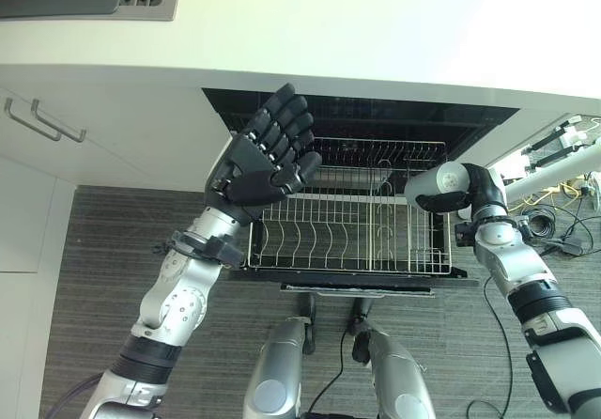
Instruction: Place the dishes in the dishwasher.
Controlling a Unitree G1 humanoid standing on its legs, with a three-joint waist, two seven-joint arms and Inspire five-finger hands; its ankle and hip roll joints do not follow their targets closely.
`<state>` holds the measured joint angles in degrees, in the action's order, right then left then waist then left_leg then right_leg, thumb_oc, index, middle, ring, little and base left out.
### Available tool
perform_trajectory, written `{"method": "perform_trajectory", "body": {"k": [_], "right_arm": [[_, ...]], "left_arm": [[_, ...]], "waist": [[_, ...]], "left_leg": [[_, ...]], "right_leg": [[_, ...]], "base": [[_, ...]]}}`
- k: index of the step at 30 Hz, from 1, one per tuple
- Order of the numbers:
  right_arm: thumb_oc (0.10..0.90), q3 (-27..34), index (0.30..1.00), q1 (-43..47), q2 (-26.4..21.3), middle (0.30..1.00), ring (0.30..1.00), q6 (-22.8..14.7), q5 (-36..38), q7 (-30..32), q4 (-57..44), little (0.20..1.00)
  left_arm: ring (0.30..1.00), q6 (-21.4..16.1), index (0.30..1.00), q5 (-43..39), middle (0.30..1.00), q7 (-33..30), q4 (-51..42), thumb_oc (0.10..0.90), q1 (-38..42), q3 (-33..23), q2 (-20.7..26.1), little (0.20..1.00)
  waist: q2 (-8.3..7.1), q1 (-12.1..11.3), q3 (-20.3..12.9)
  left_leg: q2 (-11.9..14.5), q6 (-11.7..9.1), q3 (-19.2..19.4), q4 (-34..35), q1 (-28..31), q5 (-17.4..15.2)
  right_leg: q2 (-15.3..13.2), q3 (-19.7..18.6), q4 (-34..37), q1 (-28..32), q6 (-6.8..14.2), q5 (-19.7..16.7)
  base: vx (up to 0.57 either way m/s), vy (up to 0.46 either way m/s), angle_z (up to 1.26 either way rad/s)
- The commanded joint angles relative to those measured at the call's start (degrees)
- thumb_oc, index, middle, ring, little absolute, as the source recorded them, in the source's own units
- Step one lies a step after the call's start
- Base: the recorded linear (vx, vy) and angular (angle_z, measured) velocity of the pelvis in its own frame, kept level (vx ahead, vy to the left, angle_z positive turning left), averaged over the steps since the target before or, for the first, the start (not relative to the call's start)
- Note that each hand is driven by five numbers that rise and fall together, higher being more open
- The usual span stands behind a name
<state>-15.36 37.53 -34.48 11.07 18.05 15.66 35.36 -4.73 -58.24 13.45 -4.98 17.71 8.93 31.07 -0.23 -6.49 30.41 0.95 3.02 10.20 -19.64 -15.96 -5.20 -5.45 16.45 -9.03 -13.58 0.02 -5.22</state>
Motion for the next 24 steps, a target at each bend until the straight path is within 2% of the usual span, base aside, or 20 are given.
{"method": "perform_trajectory", "body": {"k": [1,16,17,18,19,20,24], "right_arm": [[0.4,-2.4,0.3,5.95,-4.98,0.3,0.3,-2.64,-3.24,-0.07,0.24,0.3],[0.4,-4.4,0.3,8.88,-6.59,0.3,0.3,2.25,-4.21,-1.16,4.13,0.3],[0.499,-4.82,0.448,8.48,-6.75,0.448,0.448,2.5,-3.11,-4.82,4.29,0.448],[0.709,-5.0,0.764,8.4,-6.79,0.764,0.764,1.93,-2.91,-5.9,4.08,0.764],[0.8,-5.35,0.9,8.37,-6.74,0.9,0.9,1.38,-2.49,-8.09,3.64,0.9],[0.8,-6.08,0.9,7.55,-6.23,0.9,0.9,-1.15,0.25,-13.69,1.2,0.9],[0.8,-5.82,0.9,5.66,-6.15,0.9,0.9,-2.08,-1.78,-15.66,-1.76,0.9]], "left_arm": [[0.9,-5.1,0.9,-2.0,0.9,3.27,-6.97,0.8,3.93,0.91,0.41,0.9],[0.9,-5.98,0.9,-2.71,0.9,3.51,-6.7,0.8,4.57,1.28,0.44,0.9],[0.9,-5.84,0.9,-2.59,0.9,3.79,-6.89,0.8,4.32,1.31,0.42,0.9],[0.9,-5.73,0.9,-2.66,0.9,3.81,-7.02,0.8,4.3,1.24,0.55,0.9],[0.9,-5.59,0.9,-2.72,0.9,3.81,-7.19,0.8,4.26,1.16,0.71,0.9],[0.9,-4.92,0.9,-2.51,0.9,3.91,-7.3,0.8,4.22,0.85,0.62,0.9],[0.9,-4.52,0.9,-2.29,0.9,4.27,-6.98,0.8,4.08,0.26,0.54,0.9]], "waist": [[0.45,-1.3,-6.24],[0.91,-1.32,-5.23],[0.76,-1.33,-5.2],[0.72,-1.34,-5.19],[0.67,-1.37,-5.19],[0.44,-1.36,-5.22],[0.12,-1.03,-5.22]], "left_leg": [[1.94,-4.57,-4.22,2.45,2.03,-6.11],[1.68,-4.89,-4.41,2.45,1.31,-5.8],[1.68,-4.82,-4.38,2.45,1.3,-5.85],[1.67,-4.82,-4.38,2.45,1.29,-5.85],[1.68,-4.83,-4.4,2.45,1.26,-5.84],[1.68,-4.89,-4.39,2.45,1.35,-5.8],[1.72,-4.95,-4.32,2.45,1.41,-5.76]], "right_leg": [[-3.38,1.34,-8.16,0.71,6.78,12.98],[-3.48,1.35,-8.16,-0.2,6.6,12.73],[-3.48,1.31,-8.16,-0.23,6.59,12.72],[-3.48,1.33,-8.16,-0.26,6.61,12.7],[-3.48,1.37,-8.16,-0.29,6.63,12.67],[-3.55,1.55,-8.16,-0.2,6.66,12.63],[-3.61,1.53,-8.16,-0.23,6.82,12.46]], "base": [[0.0,0.0,0.0],[0.0,0.0,0.0],[0.0,0.0,0.0],[0.0,0.0,0.0],[0.0,0.0,0.0],[0.0,0.0,0.0],[0.0,0.0,0.0]]}}
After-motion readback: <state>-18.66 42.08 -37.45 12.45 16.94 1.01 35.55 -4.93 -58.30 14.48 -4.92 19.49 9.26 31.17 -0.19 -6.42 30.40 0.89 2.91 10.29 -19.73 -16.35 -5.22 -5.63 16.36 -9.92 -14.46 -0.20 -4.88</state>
